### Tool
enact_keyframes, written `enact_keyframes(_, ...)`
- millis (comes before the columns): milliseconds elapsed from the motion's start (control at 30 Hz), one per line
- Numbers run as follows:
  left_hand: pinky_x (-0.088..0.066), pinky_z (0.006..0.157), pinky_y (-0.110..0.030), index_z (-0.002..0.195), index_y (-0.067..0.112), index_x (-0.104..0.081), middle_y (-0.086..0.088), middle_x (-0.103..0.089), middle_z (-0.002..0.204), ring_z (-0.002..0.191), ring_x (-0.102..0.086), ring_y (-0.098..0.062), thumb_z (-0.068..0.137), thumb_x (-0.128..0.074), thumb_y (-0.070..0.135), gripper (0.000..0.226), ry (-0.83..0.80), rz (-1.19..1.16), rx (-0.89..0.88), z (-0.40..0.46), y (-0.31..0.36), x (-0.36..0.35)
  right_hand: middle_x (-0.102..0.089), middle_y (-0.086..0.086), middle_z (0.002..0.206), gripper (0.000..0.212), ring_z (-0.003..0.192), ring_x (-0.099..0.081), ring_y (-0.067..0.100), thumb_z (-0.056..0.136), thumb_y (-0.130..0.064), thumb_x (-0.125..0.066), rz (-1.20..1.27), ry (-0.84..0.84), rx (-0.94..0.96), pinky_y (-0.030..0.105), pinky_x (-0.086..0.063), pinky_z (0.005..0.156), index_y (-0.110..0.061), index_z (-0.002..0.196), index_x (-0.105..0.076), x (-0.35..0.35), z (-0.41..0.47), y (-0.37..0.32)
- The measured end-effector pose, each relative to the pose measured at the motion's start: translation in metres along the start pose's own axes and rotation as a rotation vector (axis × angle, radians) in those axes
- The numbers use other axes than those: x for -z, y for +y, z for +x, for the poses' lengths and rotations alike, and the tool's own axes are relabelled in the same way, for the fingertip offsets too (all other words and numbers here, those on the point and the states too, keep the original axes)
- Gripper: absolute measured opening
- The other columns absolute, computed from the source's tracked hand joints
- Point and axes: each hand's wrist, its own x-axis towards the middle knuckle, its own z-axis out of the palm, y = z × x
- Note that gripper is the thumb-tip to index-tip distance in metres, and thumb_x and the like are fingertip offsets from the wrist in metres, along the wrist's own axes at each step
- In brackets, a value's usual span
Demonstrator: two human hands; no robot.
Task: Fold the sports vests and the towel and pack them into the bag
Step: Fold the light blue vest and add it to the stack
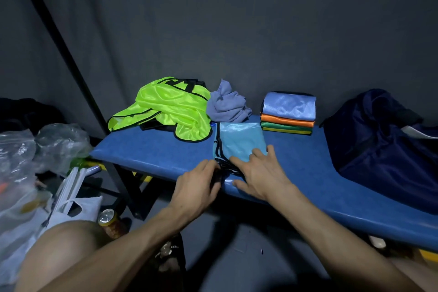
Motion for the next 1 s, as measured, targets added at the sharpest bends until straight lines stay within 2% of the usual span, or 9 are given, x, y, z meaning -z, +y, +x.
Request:
enact_keyframes(100,-0.052,0.067,-0.042,0.111,0.027,-0.058,0.007,-0.051,0.099,0.090,-0.060,-0.024,0.088,-0.061,0.021,0.024,0.012,-0.054,-0.193,0.006,-0.009,0.011,-0.064,0.020,0.122,0.057,0.124,-0.045,0.037,0.101,-0.057,-0.041,-0.002,0.004,-0.012,0.061,-0.009,0.107,-0.038,0.153,-0.031,-0.004,0.001,-0.005)
enact_keyframes(167,-0.052,0.072,-0.042,0.109,0.024,-0.062,0.007,-0.049,0.104,0.096,-0.052,-0.021,0.086,-0.063,0.014,0.025,0.002,-0.010,-0.353,0.012,-0.017,0.018,-0.061,0.023,0.127,0.056,0.132,-0.039,0.040,0.104,-0.054,-0.036,-0.040,-0.028,-0.017,0.070,-0.002,0.114,-0.038,0.156,-0.026,-0.004,0.000,-0.010)
enact_keyframes(267,-0.042,0.110,-0.039,0.112,0.019,-0.062,-0.001,-0.048,0.141,0.135,-0.041,-0.025,0.096,-0.051,0.024,0.020,-0.039,0.081,-0.521,0.022,-0.026,0.021,-0.056,0.026,0.136,0.055,0.139,-0.032,0.045,0.106,-0.052,-0.031,-0.088,-0.052,-0.030,0.075,0.007,0.113,-0.037,0.158,-0.023,-0.004,-0.001,-0.014)
enact_keyframes(333,-0.033,0.119,-0.038,0.112,0.015,-0.057,-0.002,-0.042,0.152,0.146,-0.033,-0.023,0.103,-0.044,0.026,0.019,-0.144,0.011,-0.530,0.027,-0.026,0.018,-0.053,0.027,0.139,0.055,0.141,-0.029,0.046,0.106,-0.050,-0.031,-0.086,-0.045,-0.027,0.075,0.010,0.112,-0.036,0.158,-0.021,-0.004,-0.001,-0.016)
enact_keyframes(433,-0.048,0.092,-0.044,0.113,0.016,-0.050,0.002,-0.053,0.124,0.108,-0.056,-0.022,0.106,-0.040,0.025,0.016,-0.267,-0.097,-0.432,0.034,-0.020,0.016,-0.051,0.029,0.139,0.058,0.142,-0.027,0.046,0.106,-0.049,-0.030,-0.096,-0.063,-0.022,0.075,0.013,0.111,-0.036,0.160,-0.015,-0.003,-0.002,-0.017)
enact_keyframes(533,-0.047,0.078,-0.047,0.103,0.017,-0.050,0.001,-0.054,0.100,0.086,-0.055,-0.025,0.105,-0.038,0.032,0.019,-0.223,-0.132,-0.288,0.047,-0.016,0.013,-0.050,0.029,0.138,0.056,0.141,-0.028,0.046,0.105,-0.049,-0.030,-0.089,-0.090,-0.020,0.075,0.013,0.112,-0.031,0.158,-0.027,-0.004,-0.003,-0.015)
enact_keyframes(667,-0.046,0.071,-0.039,0.095,0.013,-0.063,-0.004,-0.071,0.089,0.084,-0.064,-0.028,0.102,-0.054,0.029,0.020,-0.101,-0.181,-0.096,0.069,-0.013,0.006,-0.057,0.024,0.128,0.064,0.133,-0.038,0.040,0.098,-0.050,-0.043,0.004,-0.085,-0.011,0.072,0.013,0.112,-0.028,0.156,-0.026,-0.003,-0.003,-0.003)
enact_keyframes(800,-0.051,0.070,-0.038,0.081,0.015,-0.069,-0.001,-0.071,0.076,0.076,-0.066,-0.025,0.094,-0.066,0.031,0.021,-0.057,-0.187,0.067,0.085,-0.016,-0.002,-0.058,0.011,0.118,0.078,0.126,-0.045,0.032,0.091,-0.045,-0.055,0.128,-0.106,0.008,0.071,0.004,0.117,-0.029,0.158,-0.019,-0.002,-0.005,0.022)
enact_keyframes(1000,-0.045,0.065,-0.030,0.084,0.027,-0.064,0.012,-0.068,0.073,0.077,-0.065,-0.017,0.084,-0.073,0.037,0.014,-0.008,-0.175,0.261,0.090,-0.015,-0.014,-0.056,0.003,0.102,0.054,0.116,-0.048,0.026,0.085,-0.032,-0.059,0.214,-0.112,0.040,0.066,-0.007,0.120,-0.023,0.136,-0.043,-0.008,-0.008,0.048)
